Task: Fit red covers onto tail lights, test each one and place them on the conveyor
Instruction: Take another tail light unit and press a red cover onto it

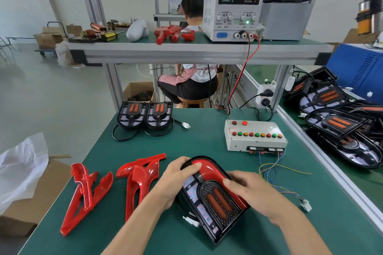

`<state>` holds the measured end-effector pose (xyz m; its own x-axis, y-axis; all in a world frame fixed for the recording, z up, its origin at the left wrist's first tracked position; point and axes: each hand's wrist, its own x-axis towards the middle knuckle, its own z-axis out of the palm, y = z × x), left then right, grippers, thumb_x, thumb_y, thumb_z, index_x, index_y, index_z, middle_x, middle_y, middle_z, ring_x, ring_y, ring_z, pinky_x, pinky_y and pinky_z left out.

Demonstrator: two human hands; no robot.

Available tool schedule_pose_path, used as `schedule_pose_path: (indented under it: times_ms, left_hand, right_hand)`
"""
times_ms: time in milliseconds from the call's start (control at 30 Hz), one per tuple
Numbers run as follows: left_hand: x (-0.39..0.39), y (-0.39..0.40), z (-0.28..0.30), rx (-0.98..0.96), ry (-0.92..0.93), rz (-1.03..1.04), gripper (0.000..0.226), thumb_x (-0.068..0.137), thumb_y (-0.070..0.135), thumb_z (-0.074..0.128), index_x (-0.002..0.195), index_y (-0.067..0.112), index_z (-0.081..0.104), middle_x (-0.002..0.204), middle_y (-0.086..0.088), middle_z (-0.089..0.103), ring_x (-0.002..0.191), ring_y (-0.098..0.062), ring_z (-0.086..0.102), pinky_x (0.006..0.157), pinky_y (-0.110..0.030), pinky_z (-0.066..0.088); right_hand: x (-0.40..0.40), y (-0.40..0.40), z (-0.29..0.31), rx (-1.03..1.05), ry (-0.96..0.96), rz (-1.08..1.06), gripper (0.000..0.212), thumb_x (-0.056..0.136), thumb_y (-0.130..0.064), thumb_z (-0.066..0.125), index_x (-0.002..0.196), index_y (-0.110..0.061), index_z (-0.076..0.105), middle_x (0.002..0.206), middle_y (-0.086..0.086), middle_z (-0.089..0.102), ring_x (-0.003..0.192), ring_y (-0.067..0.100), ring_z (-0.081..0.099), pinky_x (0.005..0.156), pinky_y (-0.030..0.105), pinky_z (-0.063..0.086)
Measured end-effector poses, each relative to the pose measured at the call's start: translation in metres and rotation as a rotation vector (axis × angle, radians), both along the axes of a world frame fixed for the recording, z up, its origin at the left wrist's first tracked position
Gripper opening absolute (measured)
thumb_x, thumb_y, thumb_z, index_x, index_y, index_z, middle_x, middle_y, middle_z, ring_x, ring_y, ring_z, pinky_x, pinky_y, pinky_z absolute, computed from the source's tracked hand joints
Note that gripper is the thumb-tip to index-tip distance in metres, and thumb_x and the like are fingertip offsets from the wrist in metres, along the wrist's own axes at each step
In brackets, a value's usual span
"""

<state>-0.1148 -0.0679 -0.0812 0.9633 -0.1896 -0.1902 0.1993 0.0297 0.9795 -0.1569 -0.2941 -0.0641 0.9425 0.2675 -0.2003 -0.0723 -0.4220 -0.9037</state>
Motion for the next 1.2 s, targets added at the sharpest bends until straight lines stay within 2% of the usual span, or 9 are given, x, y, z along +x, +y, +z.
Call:
schedule_pose_path:
  times_ms: [133, 267, 433, 633, 733, 800, 900, 1000, 1200]
  left_hand:
    - [0.0, 0.002, -0.008, -0.035, 0.026, -0.01, 0.025, 0.098, 0.021, 0.067, 0.113, 0.002, 0.069, 0.108, -0.016, 0.077, 0.101, -0.029, 0.074, 0.088, -0.034, 0.059]
    - [-0.002, 0.003, -0.012, -0.082, 0.06, -0.013, 0.026, 0.099, 0.019, 0.065, 0.117, 0.001, 0.068, 0.111, -0.016, 0.077, 0.106, -0.033, 0.073, 0.099, -0.042, 0.055]
    - [0.0, 0.004, -0.011, -0.082, 0.068, -0.031, 0.022, 0.1, 0.018, 0.062, 0.117, 0.006, 0.069, 0.112, -0.012, 0.077, 0.108, -0.028, 0.073, 0.099, -0.039, 0.054]
    - [0.001, 0.003, -0.017, -0.053, 0.138, -0.002, 0.019, 0.101, 0.021, 0.06, 0.104, 0.017, 0.078, 0.104, 0.0, 0.079, 0.1, -0.014, 0.074, 0.092, -0.028, 0.055]
    - [0.009, 0.001, -0.024, 0.049, 0.142, 0.112, 0.023, 0.102, 0.021, 0.055, 0.104, 0.007, 0.072, 0.116, -0.015, 0.071, 0.109, -0.028, 0.065, 0.106, -0.041, 0.048]
    - [0.013, -0.002, -0.022, 0.126, 0.093, 0.144, 0.02, 0.102, 0.02, 0.053, 0.111, 0.012, 0.069, 0.124, -0.011, 0.068, 0.118, -0.026, 0.062, 0.111, -0.042, 0.044]
    - [0.015, -0.003, -0.018, 0.103, 0.008, 0.16, 0.015, 0.099, 0.022, 0.062, 0.112, 0.026, 0.068, 0.116, 0.005, 0.072, 0.108, -0.006, 0.067, 0.096, -0.022, 0.049]
    - [0.009, 0.002, -0.013, 0.232, -0.17, 0.23, 0.012, 0.101, 0.023, 0.06, 0.104, 0.03, 0.07, 0.105, 0.019, 0.073, 0.101, 0.01, 0.063, 0.085, -0.003, 0.042]
    - [-0.025, 0.034, 0.0, 0.562, -0.475, 0.424, 0.016, 0.093, 0.016, 0.067, 0.084, 0.029, 0.07, 0.083, 0.023, 0.071, 0.078, 0.0, 0.065, 0.071, -0.008, 0.045]
  right_hand:
    - [-0.032, -0.007, -0.024, -0.041, -0.168, -0.107, 0.026, 0.099, -0.027, 0.063, 0.117, -0.045, 0.068, 0.111, -0.025, 0.073, 0.105, -0.006, 0.066, 0.093, 0.012, 0.048]
    - [-0.046, -0.007, -0.034, -0.015, -0.256, -0.216, 0.029, 0.096, -0.024, 0.067, 0.119, -0.041, 0.07, 0.106, -0.022, 0.075, 0.101, -0.004, 0.068, 0.087, 0.009, 0.046]
    - [-0.046, -0.006, -0.034, 0.038, -0.209, -0.242, 0.025, 0.095, -0.024, 0.069, 0.114, -0.04, 0.074, 0.101, -0.017, 0.077, 0.098, 0.001, 0.071, 0.081, 0.007, 0.045]
    - [-0.048, -0.005, -0.027, 0.055, -0.163, -0.23, 0.032, 0.095, -0.024, 0.069, 0.105, -0.054, 0.074, 0.097, -0.014, 0.078, 0.092, 0.002, 0.072, 0.077, 0.007, 0.047]
    - [-0.05, -0.001, -0.03, 0.098, -0.151, -0.26, 0.031, 0.094, -0.025, 0.071, 0.104, -0.054, 0.075, 0.097, -0.015, 0.078, 0.093, 0.001, 0.073, 0.077, 0.006, 0.048]
    - [-0.051, 0.004, -0.037, 0.133, -0.154, -0.344, 0.031, 0.092, -0.025, 0.072, 0.1, -0.054, 0.075, 0.094, -0.015, 0.078, 0.092, 0.003, 0.074, 0.08, 0.013, 0.053]
    - [-0.052, 0.012, -0.051, 0.132, -0.156, -0.544, 0.028, 0.088, -0.026, 0.076, 0.091, -0.054, 0.077, 0.084, -0.01, 0.079, 0.087, 0.01, 0.076, 0.088, 0.039, 0.06]
    - [-0.054, 0.021, -0.062, 0.183, -0.127, -0.742, 0.021, 0.084, -0.026, 0.08, 0.077, -0.045, 0.08, 0.074, -0.002, 0.078, 0.072, 0.016, 0.077, 0.086, 0.049, 0.061]
    - [-0.059, 0.041, -0.065, 0.003, -0.281, -0.924, 0.013, 0.068, -0.067, 0.071, 0.073, -0.054, 0.069, 0.067, -0.015, 0.071, 0.076, 0.022, 0.069, 0.086, 0.036, 0.054]
